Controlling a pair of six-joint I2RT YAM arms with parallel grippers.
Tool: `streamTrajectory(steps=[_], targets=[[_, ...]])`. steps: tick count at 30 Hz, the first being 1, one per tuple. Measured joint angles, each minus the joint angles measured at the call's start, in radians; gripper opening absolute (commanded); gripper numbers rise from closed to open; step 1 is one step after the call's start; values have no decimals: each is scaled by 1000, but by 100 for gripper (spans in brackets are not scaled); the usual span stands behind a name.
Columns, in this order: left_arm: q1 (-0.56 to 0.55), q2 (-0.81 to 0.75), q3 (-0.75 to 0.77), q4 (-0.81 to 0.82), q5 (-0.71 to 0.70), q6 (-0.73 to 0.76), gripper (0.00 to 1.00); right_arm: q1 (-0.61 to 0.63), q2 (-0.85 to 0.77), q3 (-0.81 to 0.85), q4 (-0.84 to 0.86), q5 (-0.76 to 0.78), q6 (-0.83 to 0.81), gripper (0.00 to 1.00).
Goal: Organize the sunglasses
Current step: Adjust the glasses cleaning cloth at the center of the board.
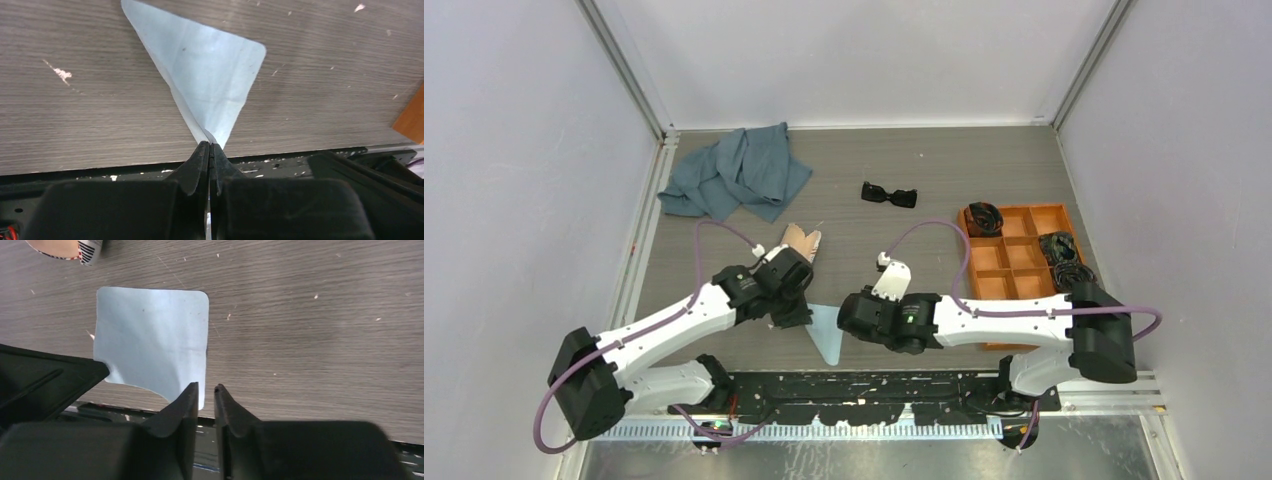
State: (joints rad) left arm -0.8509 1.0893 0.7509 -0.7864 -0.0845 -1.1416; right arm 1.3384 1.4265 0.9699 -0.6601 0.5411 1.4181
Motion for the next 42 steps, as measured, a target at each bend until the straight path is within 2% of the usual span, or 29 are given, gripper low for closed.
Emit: streamTrajectory(steps=[2,6,10,17,25,29,34,42], targets=[[0,18,32,-2,-6,5,1,-6,-6,-24,59,-19,-28,37],[-1,-19,28,-18,-27,5,1,-8,47,-32,129,-89,-72,37],[-1,-150,-70,-35,-40,-8,0,-8,197,27,163,-175,-113,34],[-1,-267,-236,-69,-26,-57,1,-8,295,42,192,-279,-116,34],[-1,-285,-274,-62,-19,-64,1,14,341,87,189,-309,-76,36],[-1,-264,-274,-46,-19,-64,0,24,347,90,198,-312,-40,32],[-1,-254,-274,-22,-19,-63,1,24,347,84,201,-311,-5,23],[-1,-254,-275,-17,-19,-60,0,24,347,82,201,-309,0,22]])
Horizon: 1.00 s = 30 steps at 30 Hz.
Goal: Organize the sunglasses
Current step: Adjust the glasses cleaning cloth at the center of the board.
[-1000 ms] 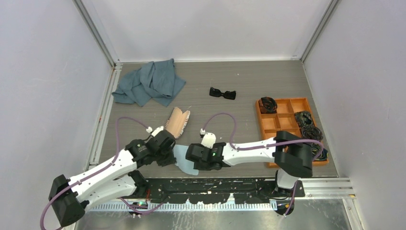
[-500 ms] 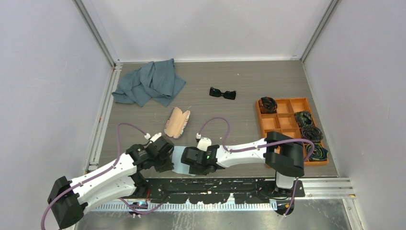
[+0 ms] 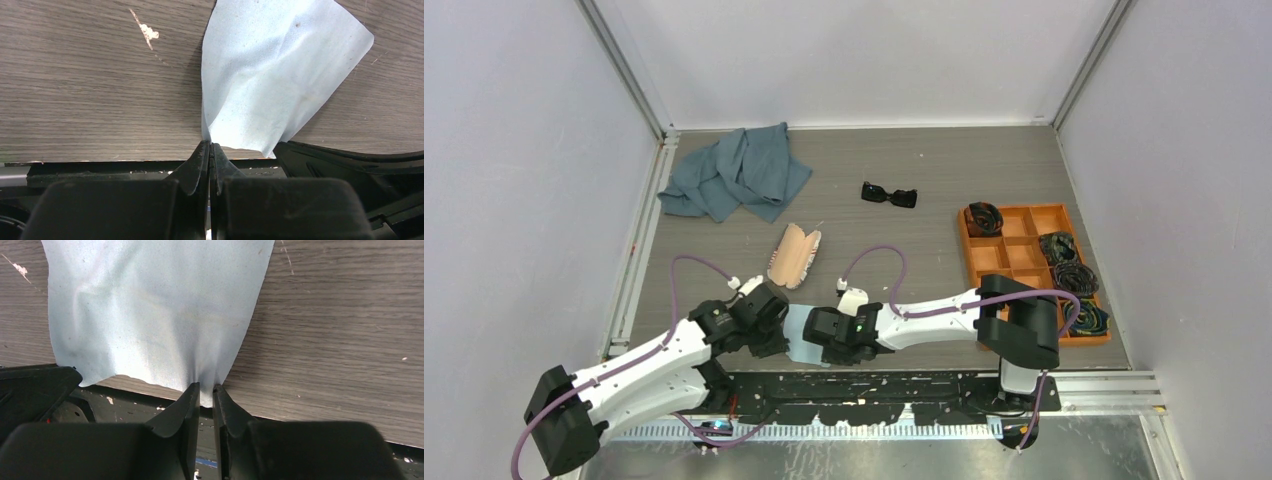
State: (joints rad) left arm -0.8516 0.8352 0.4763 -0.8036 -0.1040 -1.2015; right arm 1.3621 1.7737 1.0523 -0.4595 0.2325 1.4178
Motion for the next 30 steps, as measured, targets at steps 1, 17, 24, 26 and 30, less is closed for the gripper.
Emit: streamTrajectory(steps=[1,17,24,26,30], targets=[[0,-1,-1,0,0,0,0,0,0,0,0,0,0,20],[-3,98,50,6,2,33,0,-4,-111,-51,-103,135,3,0],[-6,244,184,65,22,76,0,-68,-307,-76,-206,233,-13,0],[-6,308,239,87,18,95,1,-122,-354,-79,-216,242,-33,0],[-6,465,414,114,3,162,0,-270,-414,-81,-223,252,-103,0]])
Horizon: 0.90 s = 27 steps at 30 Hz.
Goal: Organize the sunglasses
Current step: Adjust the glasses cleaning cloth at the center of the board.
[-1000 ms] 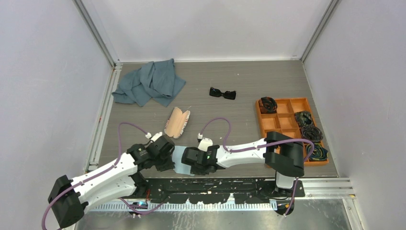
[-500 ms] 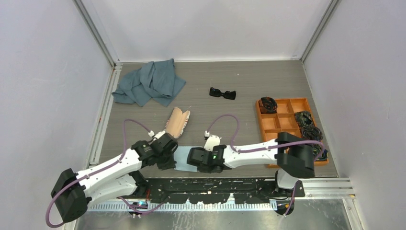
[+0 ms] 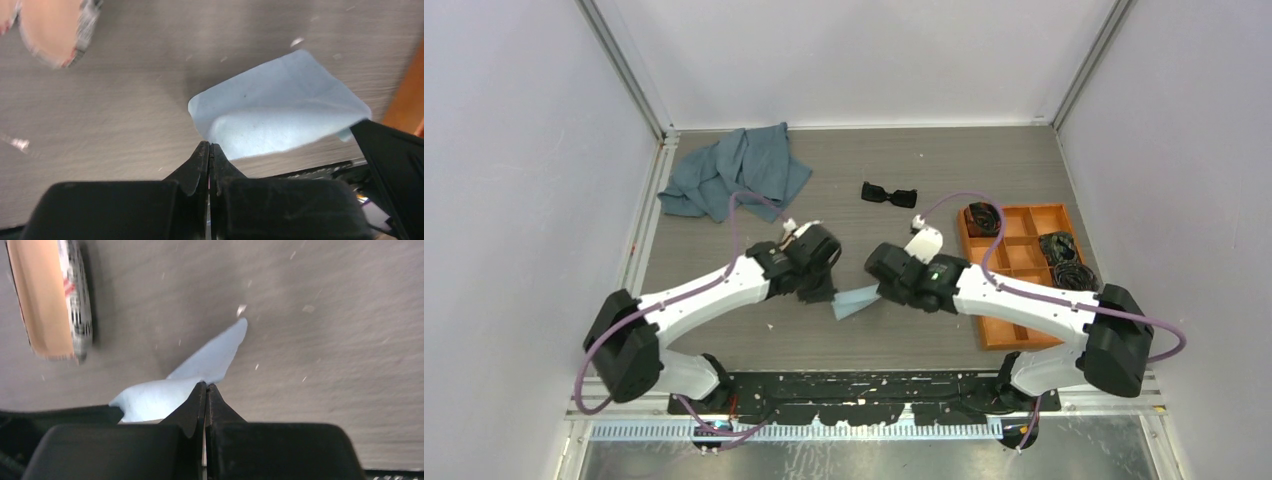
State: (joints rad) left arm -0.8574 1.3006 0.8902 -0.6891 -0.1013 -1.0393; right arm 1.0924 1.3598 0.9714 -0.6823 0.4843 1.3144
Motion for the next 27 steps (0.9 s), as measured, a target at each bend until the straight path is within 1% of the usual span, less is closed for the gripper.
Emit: streamTrajectory(steps=[3,7,10,13,15,17,20,21,22,24,27], targets=[[0,106,149,18,-14,53,0,-108,-21,14,-16,10,-71,0],[9,192,280,31,-26,106,0,-182,-20,90,-59,24,-162,0],[17,230,340,31,-34,140,0,-205,-21,135,-63,30,-211,0],[22,225,348,37,-37,175,0,-220,-37,142,-67,15,-247,0],[22,195,311,61,-32,191,0,-224,-77,113,-59,-15,-259,0],[21,148,240,90,-23,190,0,-223,-119,63,-41,-42,-254,0],[0,58,55,159,5,169,0,-188,-194,-90,9,-94,-209,1],[-16,43,-18,187,18,150,0,-161,-203,-145,20,-107,-186,9],[-28,43,-58,199,30,135,0,-129,-193,-227,28,-127,-145,23],[-68,60,-156,226,47,92,0,-63,-177,-269,24,-137,-103,36],[-146,69,-230,230,56,21,0,29,-161,-311,14,-141,-19,40]])
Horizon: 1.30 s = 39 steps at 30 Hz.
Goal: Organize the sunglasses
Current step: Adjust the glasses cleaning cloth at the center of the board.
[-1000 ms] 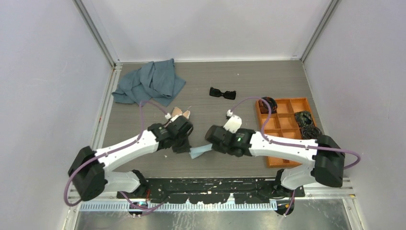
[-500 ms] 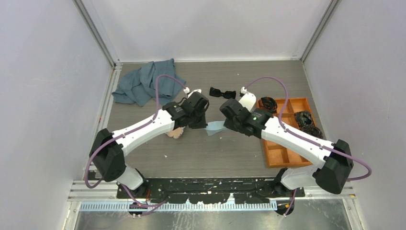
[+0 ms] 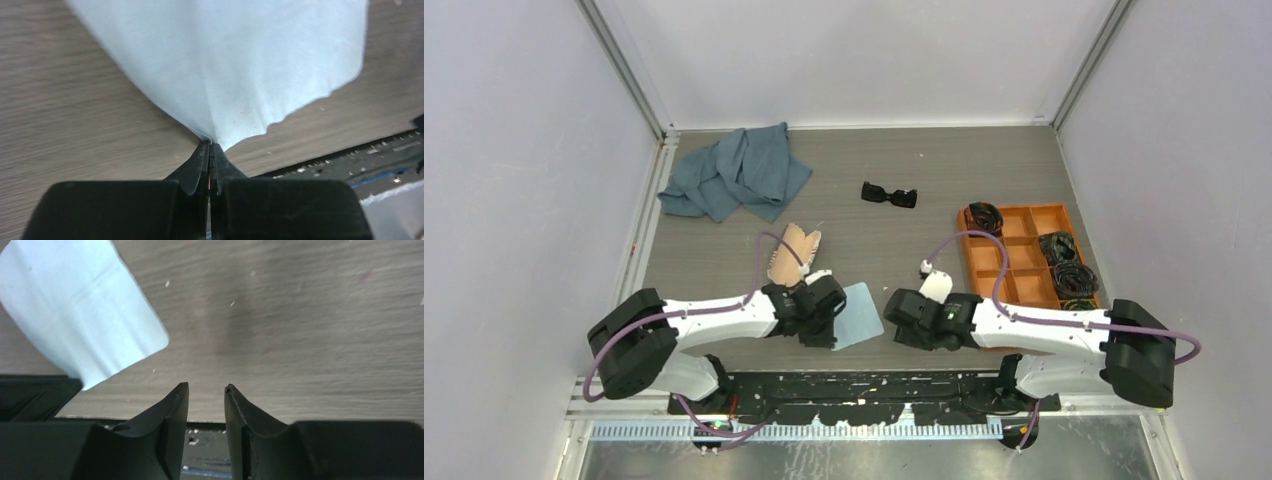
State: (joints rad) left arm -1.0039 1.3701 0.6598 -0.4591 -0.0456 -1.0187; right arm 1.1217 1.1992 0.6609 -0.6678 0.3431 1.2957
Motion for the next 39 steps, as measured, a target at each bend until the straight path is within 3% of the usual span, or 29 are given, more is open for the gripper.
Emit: streamTrajectory(steps=[5,11,21,31,39], targets=[[-79,-4,-1,35,-11,-72,0,107,-1,-2,19,10,113,40],[-85,-19,-1,17,-45,-118,0,127,105,38,42,29,106,42],[-87,-173,-53,-60,-108,-174,1,-26,128,29,153,12,-48,44],[-87,-152,-62,-77,-115,-186,0,-17,238,31,301,-84,-97,34],[-87,-151,-62,-77,-116,-187,0,6,250,31,316,-92,-83,29]])
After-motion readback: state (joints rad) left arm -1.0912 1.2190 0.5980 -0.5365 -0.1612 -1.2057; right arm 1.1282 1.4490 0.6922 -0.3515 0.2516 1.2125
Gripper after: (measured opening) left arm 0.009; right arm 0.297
